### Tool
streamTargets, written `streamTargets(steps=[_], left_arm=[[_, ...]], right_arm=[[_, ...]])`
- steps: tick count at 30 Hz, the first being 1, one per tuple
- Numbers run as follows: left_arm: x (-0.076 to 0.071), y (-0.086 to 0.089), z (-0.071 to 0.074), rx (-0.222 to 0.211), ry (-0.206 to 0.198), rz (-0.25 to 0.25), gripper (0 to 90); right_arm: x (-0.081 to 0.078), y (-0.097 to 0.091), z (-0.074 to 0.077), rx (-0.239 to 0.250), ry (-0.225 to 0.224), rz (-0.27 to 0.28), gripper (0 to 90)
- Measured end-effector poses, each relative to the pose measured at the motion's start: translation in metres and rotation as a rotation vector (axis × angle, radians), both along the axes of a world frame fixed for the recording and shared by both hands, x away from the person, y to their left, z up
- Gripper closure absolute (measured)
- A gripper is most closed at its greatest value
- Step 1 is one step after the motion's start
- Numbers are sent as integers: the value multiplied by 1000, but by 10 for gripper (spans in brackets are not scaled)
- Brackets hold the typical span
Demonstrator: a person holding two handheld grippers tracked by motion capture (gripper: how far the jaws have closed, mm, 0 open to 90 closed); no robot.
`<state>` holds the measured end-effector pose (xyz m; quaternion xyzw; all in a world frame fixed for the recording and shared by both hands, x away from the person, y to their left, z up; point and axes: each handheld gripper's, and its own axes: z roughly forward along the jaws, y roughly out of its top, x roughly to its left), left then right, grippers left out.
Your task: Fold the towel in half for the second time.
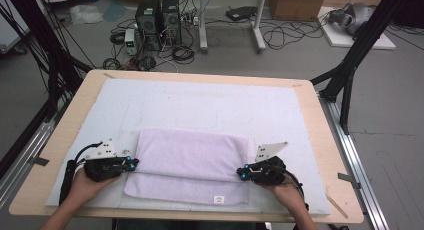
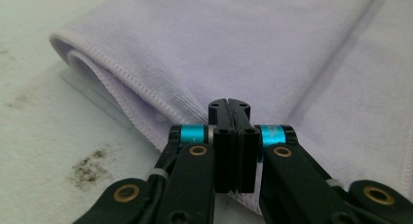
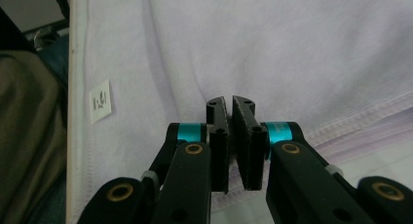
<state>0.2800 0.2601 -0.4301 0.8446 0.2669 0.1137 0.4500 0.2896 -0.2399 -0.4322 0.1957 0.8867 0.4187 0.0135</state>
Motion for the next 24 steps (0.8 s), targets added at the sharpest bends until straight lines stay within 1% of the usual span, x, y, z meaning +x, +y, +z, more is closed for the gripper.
streamTargets(steps=[2,5,6,8,9,10,11,13,14,16,17,19,20,21,22,23,24], left_arm=[[-3,3,11,-21,-24,4,887],[-11,8,26,-43,-51,8,888],[-15,10,30,-40,-61,5,888],[-23,12,33,-42,-69,-1,889],[-27,13,34,-41,-71,-5,890],[-33,14,34,-37,-69,-9,890],[-38,15,33,-38,-68,-15,890],[-45,15,29,-37,-58,-40,887],[-46,15,28,-28,-58,-46,880],[-45,12,25,-15,-62,-34,724],[-44,10,24,-18,-59,-30,656],[-41,5,22,-16,-49,-45,585],[-40,2,20,-8,-45,-66,586],[-39,-1,18,-1,-39,-76,584],[-38,-5,14,16,-25,-95,576],[-37,-7,11,33,-22,-104,572],[-36,-10,7,50,-13,-109,572]], right_arm=[[1,-5,10,24,-8,-11,857],[-2,-9,24,49,-40,-10,858],[-3,-10,28,57,-49,-8,858],[-7,-11,33,63,-61,-2,860],[-10,-12,36,57,-66,3,860],[-13,-13,38,58,-66,2,859],[-18,-15,38,70,-63,8,860],[-27,-18,36,75,-59,14,852],[-30,-19,35,70,-56,15,819],[-33,-20,31,59,-57,-8,758],[-34,-18,28,56,-63,-13,730],[-34,-13,24,72,-59,-9,703],[-33,-11,23,71,-63,1,686],[-34,-6,20,63,-60,15,672],[-34,-4,18,57,-58,26,656],[-34,0,13,42,-48,40,629],[-34,2,11,32,-41,46,623]])
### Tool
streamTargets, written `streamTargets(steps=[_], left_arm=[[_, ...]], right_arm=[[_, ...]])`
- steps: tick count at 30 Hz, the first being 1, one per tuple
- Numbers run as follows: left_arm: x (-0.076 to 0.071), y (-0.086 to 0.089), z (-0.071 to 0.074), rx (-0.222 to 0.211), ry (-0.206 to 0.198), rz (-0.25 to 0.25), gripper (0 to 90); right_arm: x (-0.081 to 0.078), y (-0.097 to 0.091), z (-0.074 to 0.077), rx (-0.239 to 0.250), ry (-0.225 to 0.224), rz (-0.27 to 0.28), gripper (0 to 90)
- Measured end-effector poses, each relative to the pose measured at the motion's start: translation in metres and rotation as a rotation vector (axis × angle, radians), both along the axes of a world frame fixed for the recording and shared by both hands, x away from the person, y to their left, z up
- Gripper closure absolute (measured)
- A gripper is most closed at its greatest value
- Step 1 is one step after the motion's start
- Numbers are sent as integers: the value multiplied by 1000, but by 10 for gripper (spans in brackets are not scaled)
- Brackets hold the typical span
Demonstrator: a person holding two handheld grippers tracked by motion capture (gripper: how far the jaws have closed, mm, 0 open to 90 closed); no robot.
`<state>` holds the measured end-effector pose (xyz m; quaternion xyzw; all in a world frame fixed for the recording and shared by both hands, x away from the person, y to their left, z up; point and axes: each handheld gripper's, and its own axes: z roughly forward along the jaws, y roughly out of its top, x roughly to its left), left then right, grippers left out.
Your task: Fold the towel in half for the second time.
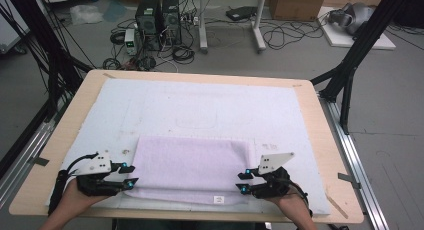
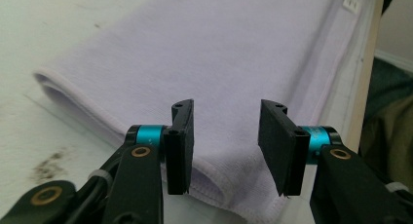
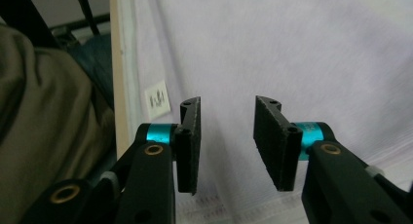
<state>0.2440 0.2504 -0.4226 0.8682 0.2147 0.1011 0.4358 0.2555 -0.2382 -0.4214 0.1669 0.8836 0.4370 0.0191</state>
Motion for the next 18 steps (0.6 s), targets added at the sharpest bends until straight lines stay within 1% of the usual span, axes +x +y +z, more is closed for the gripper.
streamTargets(steps=[1,2,3,4,5,6,7,8,9,11,12,13,14,15,18], left_arm=[[1,-2,-3,10,7,-7,573],[2,-3,-8,34,21,-24,591],[1,-5,-13,47,27,-29,644],[2,-6,-17,53,27,-40,691],[1,-6,-17,54,25,-39,749],[2,-5,-17,41,23,-34,792],[3,-4,-15,42,27,-34,854],[3,-3,-14,35,28,-31,867],[3,-2,-12,29,23,-25,873],[3,2,-5,13,8,-15,878],[2,5,0,1,-1,-10,879],[1,7,3,-9,-8,-5,881],[-1,9,8,-13,-21,-5,881],[-2,10,11,-20,-27,-2,881],[-8,16,19,-28,-39,-6,882]], right_arm=[[0,1,-4,-18,1,0,614],[0,2,-7,-33,5,2,613],[0,2,-12,-53,16,5,613],[0,3,-16,-61,24,9,617],[-1,3,-19,-65,24,11,646],[-2,4,-19,-61,25,12,680],[-2,3,-19,-64,18,14,766],[-1,3,-17,-70,25,20,813],[0,2,-16,-60,30,20,843],[1,2,-12,-47,38,12,853],[0,2,-9,-46,29,15,855],[-1,2,-4,-36,12,15,856],[-2,1,-1,-28,5,12,856],[-4,0,4,-10,1,14,856],[-11,0,15,17,-17,20,856]])
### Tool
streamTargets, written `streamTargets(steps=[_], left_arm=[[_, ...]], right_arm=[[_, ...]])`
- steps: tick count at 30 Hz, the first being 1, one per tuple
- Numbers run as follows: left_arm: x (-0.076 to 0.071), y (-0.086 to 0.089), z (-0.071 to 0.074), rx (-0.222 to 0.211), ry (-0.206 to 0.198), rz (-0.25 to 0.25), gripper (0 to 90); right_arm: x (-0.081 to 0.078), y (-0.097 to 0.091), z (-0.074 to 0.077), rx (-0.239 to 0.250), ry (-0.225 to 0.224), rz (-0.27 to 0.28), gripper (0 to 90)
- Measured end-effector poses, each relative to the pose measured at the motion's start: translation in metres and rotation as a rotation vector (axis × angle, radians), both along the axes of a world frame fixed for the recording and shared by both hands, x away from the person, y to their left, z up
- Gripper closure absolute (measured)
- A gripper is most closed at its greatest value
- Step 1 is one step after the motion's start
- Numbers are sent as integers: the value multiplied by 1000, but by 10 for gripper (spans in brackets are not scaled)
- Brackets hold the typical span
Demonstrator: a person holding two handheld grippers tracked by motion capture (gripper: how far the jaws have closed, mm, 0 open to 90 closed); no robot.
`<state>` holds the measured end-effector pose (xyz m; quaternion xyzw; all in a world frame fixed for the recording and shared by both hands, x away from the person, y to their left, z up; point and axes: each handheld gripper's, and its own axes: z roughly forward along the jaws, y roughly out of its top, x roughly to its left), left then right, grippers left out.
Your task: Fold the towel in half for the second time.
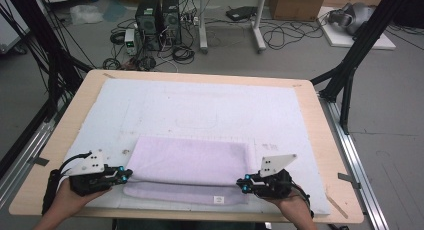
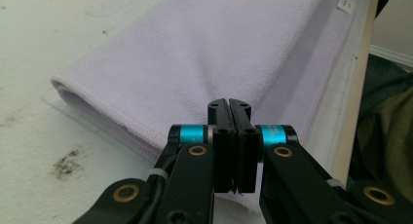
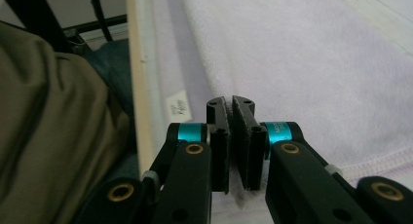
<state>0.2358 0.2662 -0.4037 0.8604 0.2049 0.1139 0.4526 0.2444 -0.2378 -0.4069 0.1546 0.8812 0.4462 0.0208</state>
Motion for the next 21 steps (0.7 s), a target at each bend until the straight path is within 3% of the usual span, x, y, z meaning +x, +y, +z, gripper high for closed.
streamTargets(steps=[5,7,8,12,14,16,18,21], left_arm=[[-13,3,-15,32,31,-11,881],[-15,2,-21,41,46,-20,868],[-15,1,-23,39,52,-21,834],[-12,-4,-17,14,55,-34,687],[-9,-8,-18,22,59,-46,678],[-8,-13,-24,50,72,-54,688],[-8,-16,-32,83,85,-61,762],[-11,-16,-35,79,76,-54,869]], right_arm=[[-15,6,-5,-20,17,43,847],[-18,9,-16,-28,76,70,788],[-17,9,-18,-26,81,75,760],[-13,4,-8,48,60,46,722],[-10,3,-7,37,52,30,722],[-8,5,-11,9,59,36,724],[-8,7,-18,-11,66,43,729],[-8,9,-32,-56,97,48,744]])
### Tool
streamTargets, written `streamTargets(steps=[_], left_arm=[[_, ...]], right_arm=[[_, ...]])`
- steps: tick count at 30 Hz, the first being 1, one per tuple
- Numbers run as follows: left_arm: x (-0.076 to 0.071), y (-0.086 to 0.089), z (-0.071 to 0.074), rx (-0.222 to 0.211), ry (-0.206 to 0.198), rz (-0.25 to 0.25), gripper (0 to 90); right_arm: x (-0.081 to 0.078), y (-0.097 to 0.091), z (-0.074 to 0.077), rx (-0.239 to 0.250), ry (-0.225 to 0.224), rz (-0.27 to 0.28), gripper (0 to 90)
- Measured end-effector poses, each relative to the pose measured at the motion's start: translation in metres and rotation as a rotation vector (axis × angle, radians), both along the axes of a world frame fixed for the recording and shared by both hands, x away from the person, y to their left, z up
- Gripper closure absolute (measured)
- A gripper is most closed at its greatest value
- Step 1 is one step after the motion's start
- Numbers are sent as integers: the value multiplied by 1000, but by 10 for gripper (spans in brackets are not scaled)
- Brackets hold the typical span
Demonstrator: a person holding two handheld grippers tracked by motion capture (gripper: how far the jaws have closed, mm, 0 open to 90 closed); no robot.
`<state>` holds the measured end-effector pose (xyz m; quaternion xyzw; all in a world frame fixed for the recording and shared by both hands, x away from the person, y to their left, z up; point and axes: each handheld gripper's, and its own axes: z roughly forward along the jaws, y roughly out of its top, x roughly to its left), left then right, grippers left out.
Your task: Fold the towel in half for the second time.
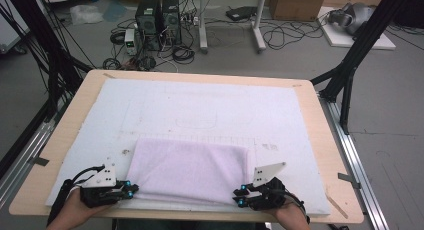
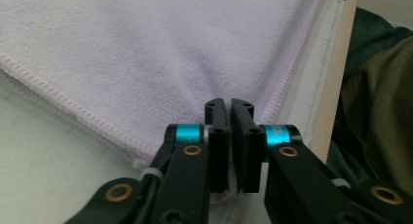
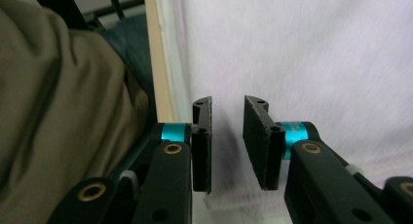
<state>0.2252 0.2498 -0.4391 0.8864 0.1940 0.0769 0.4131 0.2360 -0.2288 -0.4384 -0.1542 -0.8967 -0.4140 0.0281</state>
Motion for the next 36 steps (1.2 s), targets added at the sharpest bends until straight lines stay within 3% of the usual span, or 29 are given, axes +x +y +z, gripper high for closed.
streamTargets(steps=[6,9,11,15,18,22,27,32,34,36], left_arm=[[-10,9,11,-31,-17,-4,881],[-10,6,6,-28,0,-12,873],[-8,4,5,-36,15,-13,794],[-6,-1,6,-39,4,-8,683],[-5,-4,3,-10,-4,-18,718],[-3,-5,1,-2,-7,-15,860],[-4,-5,8,-21,-27,-15,875],[-11,2,19,-57,-40,-13,876],[-13,1,15,-35,-29,-25,876],[-13,-2,5,-10,3,-33,866]], right_arm=[[0,-3,-3,-1,19,-9,767],[-1,-3,-1,16,15,-5,763],[0,-4,5,42,4,-17,755],[1,0,13,72,-21,-22,722],[-3,15,12,55,-24,17,666],[-4,27,0,1,-21,52,652],[-3,26,-1,-17,-37,59,858],[-5,19,8,27,-49,60,870],[-7,15,12,40,-47,64,869],[-8,15,8,21,-28,71,855]])
